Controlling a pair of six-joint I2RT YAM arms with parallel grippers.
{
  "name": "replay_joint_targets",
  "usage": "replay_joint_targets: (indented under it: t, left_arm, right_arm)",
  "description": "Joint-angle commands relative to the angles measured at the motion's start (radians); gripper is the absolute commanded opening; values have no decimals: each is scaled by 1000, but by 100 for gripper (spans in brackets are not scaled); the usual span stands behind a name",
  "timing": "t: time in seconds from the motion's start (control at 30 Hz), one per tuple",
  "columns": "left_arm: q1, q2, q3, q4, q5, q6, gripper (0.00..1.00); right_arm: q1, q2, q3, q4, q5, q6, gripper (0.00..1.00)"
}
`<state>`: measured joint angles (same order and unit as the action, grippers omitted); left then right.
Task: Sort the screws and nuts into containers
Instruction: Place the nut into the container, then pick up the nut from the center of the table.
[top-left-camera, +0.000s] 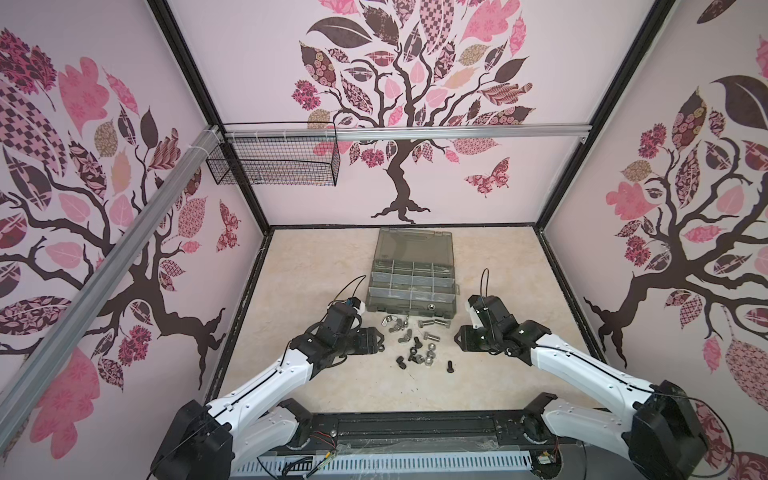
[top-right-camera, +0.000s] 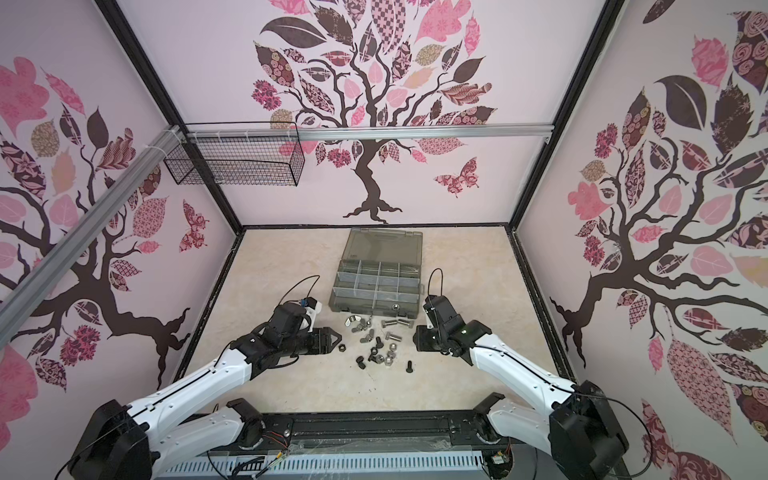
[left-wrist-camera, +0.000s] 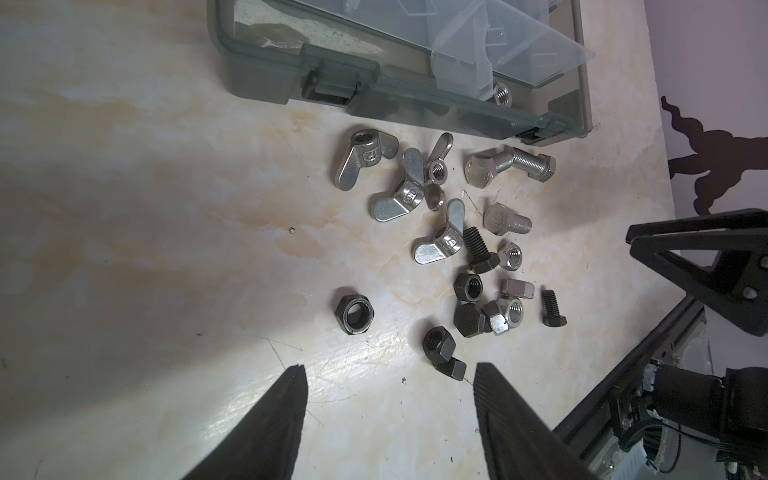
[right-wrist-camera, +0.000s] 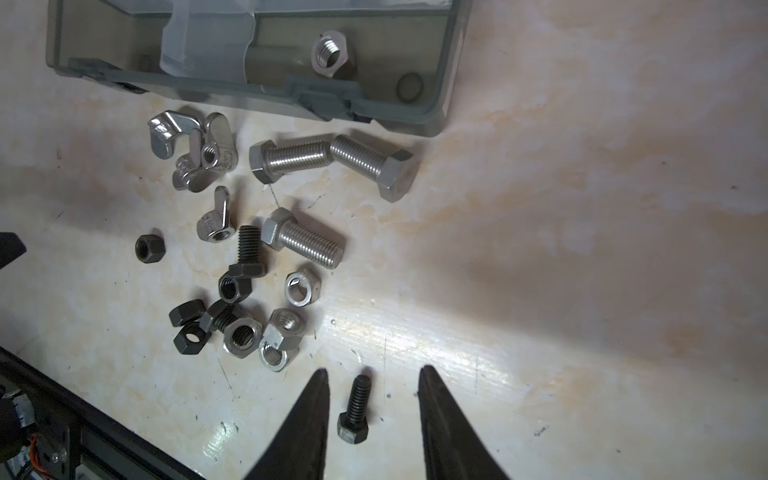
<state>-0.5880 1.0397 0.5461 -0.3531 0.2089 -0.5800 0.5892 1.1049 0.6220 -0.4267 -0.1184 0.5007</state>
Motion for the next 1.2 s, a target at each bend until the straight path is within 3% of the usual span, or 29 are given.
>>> replay_joint_targets:
  t: [0.0,0.43,1.17]
  left_arm:
    - [-3,-45,3,-8,-22,-12,68]
    - [-3,-89,-56,-23,-29,-43,68]
    - [-3,-218,-91,-68,-66,-79,68]
  right_arm:
    - [53,0,34,-13,22,19,39]
    - [184,167,123,7,67,23,39]
    - [208,257,174,-11,81,-56,37]
